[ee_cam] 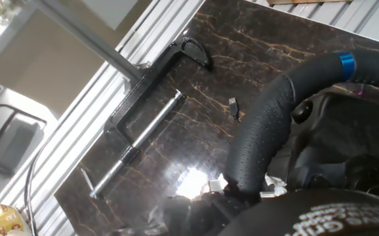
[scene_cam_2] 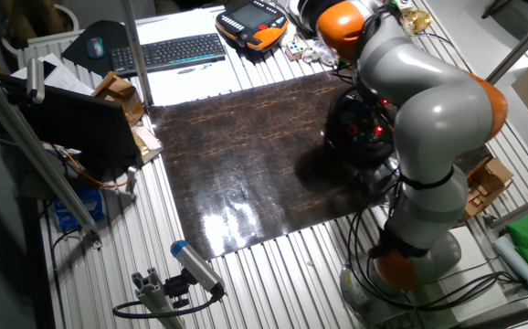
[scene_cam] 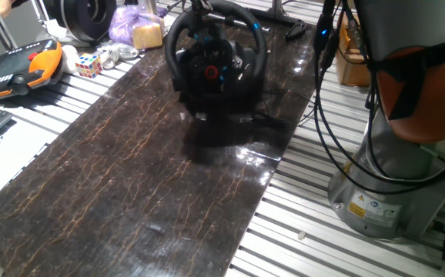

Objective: Rotate the steering wheel 90 degrees clockwise

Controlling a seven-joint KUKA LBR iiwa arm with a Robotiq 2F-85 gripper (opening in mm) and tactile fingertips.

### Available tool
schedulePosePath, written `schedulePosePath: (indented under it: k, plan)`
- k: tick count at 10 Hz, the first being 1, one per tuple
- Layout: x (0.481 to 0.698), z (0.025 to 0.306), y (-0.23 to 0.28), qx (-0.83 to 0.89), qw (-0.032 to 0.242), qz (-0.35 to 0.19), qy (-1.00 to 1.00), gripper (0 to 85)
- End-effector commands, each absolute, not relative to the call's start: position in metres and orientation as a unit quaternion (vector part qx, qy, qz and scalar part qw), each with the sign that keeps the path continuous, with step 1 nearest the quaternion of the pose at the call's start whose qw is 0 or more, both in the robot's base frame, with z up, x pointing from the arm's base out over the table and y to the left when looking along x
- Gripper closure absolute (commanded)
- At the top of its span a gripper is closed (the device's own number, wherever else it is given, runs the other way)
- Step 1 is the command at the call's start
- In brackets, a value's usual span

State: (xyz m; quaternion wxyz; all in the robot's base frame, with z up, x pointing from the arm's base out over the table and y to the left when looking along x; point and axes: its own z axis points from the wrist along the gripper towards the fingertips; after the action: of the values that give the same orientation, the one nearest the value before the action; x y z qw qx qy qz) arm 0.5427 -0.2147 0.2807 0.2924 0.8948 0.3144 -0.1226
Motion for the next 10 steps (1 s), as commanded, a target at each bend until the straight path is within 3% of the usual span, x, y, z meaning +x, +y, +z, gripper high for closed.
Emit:
schedulePosePath:
  k: [1,4,6,7,9,10]
  plan:
    - [0.542,0.279,-0.215,0.895,0.292,-0.122,0.315,84.3]
    - [0.542,0.28,-0.214,0.896,0.286,-0.117,0.318,84.0]
    - [0.543,0.28,-0.211,0.896,0.283,-0.117,0.323,77.3]
    - [0.543,0.278,-0.208,0.895,0.281,-0.118,0.325,69.3]
    - [0.544,0.277,-0.201,0.894,0.275,-0.124,0.332,44.0]
    - [0.545,0.276,-0.198,0.894,0.273,-0.124,0.333,26.7]
